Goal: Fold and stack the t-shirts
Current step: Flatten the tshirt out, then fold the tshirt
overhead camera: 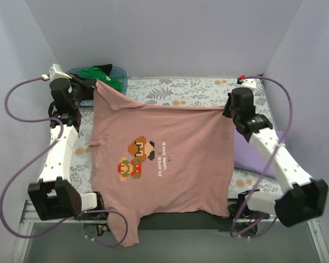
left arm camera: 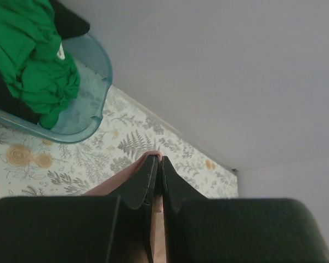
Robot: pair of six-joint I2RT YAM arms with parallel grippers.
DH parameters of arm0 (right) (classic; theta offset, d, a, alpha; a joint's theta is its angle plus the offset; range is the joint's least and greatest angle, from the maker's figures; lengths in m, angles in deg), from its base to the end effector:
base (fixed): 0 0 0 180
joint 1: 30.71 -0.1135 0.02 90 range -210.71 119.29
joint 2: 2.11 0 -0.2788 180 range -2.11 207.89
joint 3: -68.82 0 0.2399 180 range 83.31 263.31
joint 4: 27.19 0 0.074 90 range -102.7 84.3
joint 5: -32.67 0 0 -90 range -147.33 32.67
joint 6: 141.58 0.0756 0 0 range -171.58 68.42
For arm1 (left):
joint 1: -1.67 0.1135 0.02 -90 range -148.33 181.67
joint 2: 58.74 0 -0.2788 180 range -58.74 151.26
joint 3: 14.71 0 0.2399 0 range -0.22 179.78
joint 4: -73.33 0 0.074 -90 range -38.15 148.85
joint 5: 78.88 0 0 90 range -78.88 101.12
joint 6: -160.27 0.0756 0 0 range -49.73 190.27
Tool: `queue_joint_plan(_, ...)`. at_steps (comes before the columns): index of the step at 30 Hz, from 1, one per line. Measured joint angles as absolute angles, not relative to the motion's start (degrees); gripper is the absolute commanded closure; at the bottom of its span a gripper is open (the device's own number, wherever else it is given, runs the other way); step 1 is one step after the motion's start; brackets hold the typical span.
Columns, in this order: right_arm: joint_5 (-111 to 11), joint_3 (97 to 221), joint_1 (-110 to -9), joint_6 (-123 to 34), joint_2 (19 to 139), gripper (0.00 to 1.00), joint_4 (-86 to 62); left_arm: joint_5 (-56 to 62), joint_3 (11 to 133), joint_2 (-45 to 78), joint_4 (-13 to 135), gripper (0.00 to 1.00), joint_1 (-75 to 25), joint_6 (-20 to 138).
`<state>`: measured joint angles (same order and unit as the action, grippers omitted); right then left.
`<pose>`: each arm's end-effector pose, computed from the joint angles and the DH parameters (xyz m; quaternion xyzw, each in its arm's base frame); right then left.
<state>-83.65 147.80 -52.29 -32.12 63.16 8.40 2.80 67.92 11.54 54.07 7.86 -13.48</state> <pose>0.2615 0.0674 0.3708 0.1126 0.8089 0.0145 0.5769 0.3074 0.0223 0.4094 -0.4935 0.5621 -0.4566 0.4816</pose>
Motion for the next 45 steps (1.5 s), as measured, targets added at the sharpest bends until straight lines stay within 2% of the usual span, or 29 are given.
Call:
queue_joint_plan(5, -72.1, 146.9, -41.1, -31.0, 86.5, 0.99, -1.1, -0.3, 67.3, 31.7, 63.2, 1.00, 7.6, -13.6)
queue_joint_plan(9, -66.7, 153.4, -38.8, -32.5, 102.2, 0.99, -4.2, -1.9, 69.6, 45.2, 66.1, 1.00, 7.2, -13.8)
queue_joint_plan(12, -64.4, 157.8, -38.6, -34.0, 107.9, 0.99, -5.3, -2.0, 71.7, 50.8, 66.6, 1.00, 6.3, -13.3)
queue_joint_plan(16, -63.4, 160.6, -38.6, -35.6, 108.7, 0.99, -6.7, -1.3, 74.5, 52.2, 68.1, 1.00, 3.9, -12.4)
queue_joint_plan(22, -61.6, 162.3, -38.2, -37.3, 107.9, 0.99, -8.0, -0.2, 73.4, 49.2, 70.1, 1.00, 2.2, -12.7)
queue_joint_plan(27, -60.3, 161.9, -38.0, -38.1, 105.9, 0.99, -4.6, 2.2, 66.0, 39.9, 67.4, 1.00, 2.5, -13.7)
queue_joint_plan(28, -60.1, 161.7, -38.0, -38.2, 105.0, 0.99, -3.4, 3.7, 62.9, 34.5, 65.0, 1.00, 2.6, -14.7)
queue_joint_plan(36, -60.0, 158.4, -37.9, -39.0, 95.9, 0.99, 5.4, 8.4, 51.2, 16.6, 53.7, 1.00, 2.5, -18.4)
queue_joint_plan(45, -60.5, 156.5, -37.9, -40.6, 91.2, 0.99, 11.7, 10.8, 44.6, 6.4, 38.9, 1.00, 2.5, -21.1)
